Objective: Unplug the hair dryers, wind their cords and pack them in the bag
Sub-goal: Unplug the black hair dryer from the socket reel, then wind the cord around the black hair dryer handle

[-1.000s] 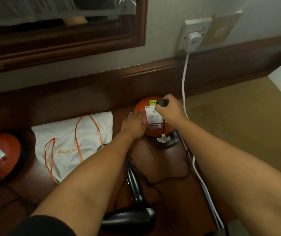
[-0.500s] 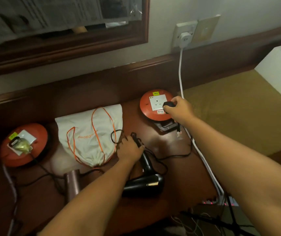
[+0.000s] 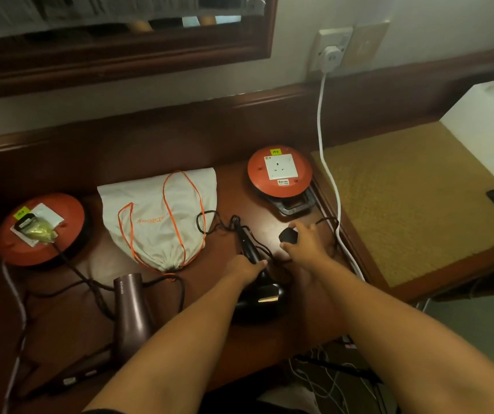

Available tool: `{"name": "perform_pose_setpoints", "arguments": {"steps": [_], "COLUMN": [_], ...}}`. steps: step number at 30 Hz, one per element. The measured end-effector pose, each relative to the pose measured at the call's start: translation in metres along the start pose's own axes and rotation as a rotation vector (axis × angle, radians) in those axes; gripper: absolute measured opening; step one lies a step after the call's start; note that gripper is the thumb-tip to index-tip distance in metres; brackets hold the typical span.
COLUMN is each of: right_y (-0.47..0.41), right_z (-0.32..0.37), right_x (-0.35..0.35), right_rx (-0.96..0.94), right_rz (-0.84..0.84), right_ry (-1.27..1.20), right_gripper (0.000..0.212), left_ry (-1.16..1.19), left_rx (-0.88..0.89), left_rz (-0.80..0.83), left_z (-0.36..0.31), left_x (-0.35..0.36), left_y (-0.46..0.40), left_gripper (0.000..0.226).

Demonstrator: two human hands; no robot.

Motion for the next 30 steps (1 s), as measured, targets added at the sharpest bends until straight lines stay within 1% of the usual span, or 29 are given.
{"name": "perform_pose_setpoints", "arguments": {"steps": [4, 7, 10, 12, 15, 18, 22, 23, 26, 30], "right_y": [-0.003, -0.009, -0.014, -0.015, -0.017, -0.017, -0.020, -0.021, -0.027, -0.034], "right_z": [-0.012, -0.017, -0.021, -0.023, -0.022, -0.012, 0.023, 0.036, 0.074, 0.134], "right_x": [0.022, 0.029, 0.033, 0.037, 0.038, 0.031, 0.024, 0.021, 0.011, -0.010], "right_rx": [-0.009, -0.034, -0.049, -0.057, -0.061, -0.086, -0.120, -0.120, -0.123, -0.229], "right_rz": [0.030, 0.022, 0.016, 0.023, 0.014, -0.032, -0.001, 0.016, 0.080, 0.148], "right_ry": [0.011, 0.075, 0.132, 0.142, 0.182, 0.231, 0.086, 0.019, -0.171, -0.311], "right_gripper": [0.043, 0.041, 0.036, 0.035, 0.035, 0.037, 0.039, 0.040, 0.049, 0.068], "left_ry": [0.200, 0.395, 0.469, 0.465, 0.453, 0.354, 0.166, 0.137, 0.142, 0.126], "left_rx": [-0.046, -0.114, -0.142, -0.128, -0.087, -0.045, 0.051, 0.088, 0.163, 0.173], "left_rz": [-0.003, -0.009, 0.002, -0.014, -0.056, -0.100, -0.098, -0.099, -0.061, 0.022], "left_z": [0.006, 0.010, 0.011, 0.011, 0.010, 0.007, -0.003, -0.007, -0.027, -0.054], "left_x": [0.004, 0.009, 0.014, 0.013, 0.005, -0.011, -0.039, -0.048, -0.079, -0.124], "left_y": [-0.005, -0.005, -0.004, -0.003, -0.004, 0.000, 0.008, 0.010, 0.031, 0.059], "left_gripper": [0.033, 0.034, 0.036, 0.040, 0.053, 0.058, 0.061, 0.058, 0.028, 0.028]}}
Point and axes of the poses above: each hand's wrist, its own y-axis away from the middle knuckle, its own x-axis out of the palm, z = x × y, the point moved 8 cm from there along -y, towards the middle knuckle, and after that the axes turned 6 degrees about y, right-handed, at the moved point
